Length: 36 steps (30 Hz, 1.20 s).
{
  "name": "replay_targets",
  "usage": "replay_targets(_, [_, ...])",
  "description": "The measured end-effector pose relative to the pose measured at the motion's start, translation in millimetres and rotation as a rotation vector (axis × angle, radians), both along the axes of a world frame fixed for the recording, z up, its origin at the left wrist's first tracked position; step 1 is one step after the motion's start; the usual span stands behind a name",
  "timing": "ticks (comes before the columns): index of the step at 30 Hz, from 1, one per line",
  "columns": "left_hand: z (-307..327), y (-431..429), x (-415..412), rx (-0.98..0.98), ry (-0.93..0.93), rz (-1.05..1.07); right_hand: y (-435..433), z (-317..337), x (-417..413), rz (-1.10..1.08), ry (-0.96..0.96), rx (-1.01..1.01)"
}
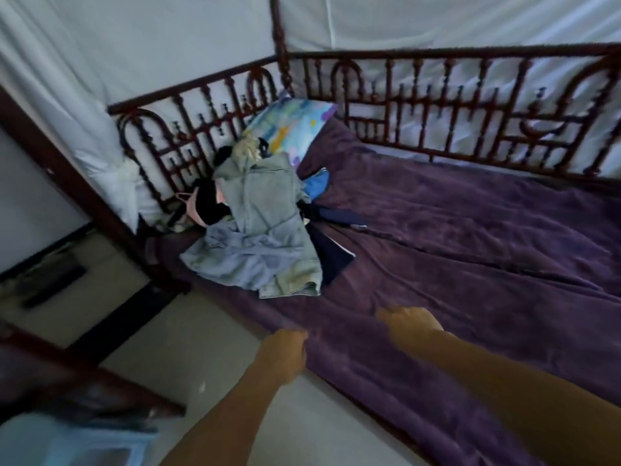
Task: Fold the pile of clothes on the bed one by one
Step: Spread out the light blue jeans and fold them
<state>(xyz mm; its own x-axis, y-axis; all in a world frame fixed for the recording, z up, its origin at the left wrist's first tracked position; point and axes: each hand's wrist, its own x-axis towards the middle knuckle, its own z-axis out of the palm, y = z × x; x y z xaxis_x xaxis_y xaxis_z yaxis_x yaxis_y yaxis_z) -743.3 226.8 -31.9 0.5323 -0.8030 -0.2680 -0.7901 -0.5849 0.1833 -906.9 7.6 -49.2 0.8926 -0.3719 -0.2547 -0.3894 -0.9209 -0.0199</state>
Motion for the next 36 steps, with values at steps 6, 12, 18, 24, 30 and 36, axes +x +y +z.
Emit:
replay_targets(6, [13.8,56.8,115.5,0.036,0.053,0.06,62.5,8.1,139.1,0.119,0.02,0.023])
replay_targets(12, [17.1,62.3,215.0,0.065,0.039,0.081,65.2,5.1,245.0,0.165,0.039,0.041])
replay_targets(18, [-7.5,51.7,304.0,0.091,0.093,0.116,26.3,-33.4,330.9,0.163,0.085,0.059])
replay_targets(24, [-35.5,38.0,422.9,0.088,0.119,0.233,-12.3,-57.5,457.8,0.09,0.108,0.197])
replay_targets(30, [-57.1,38.5,495.9,0.166,0.229,0.298,-8.3,-59.4,561.9,0.104,0.13,0.192])
replay_targets(36, [-92.0,36.2,577.7,0.108,0.324,0.323,-4.3,-76.0,645.6,0.083,0.055,0.202])
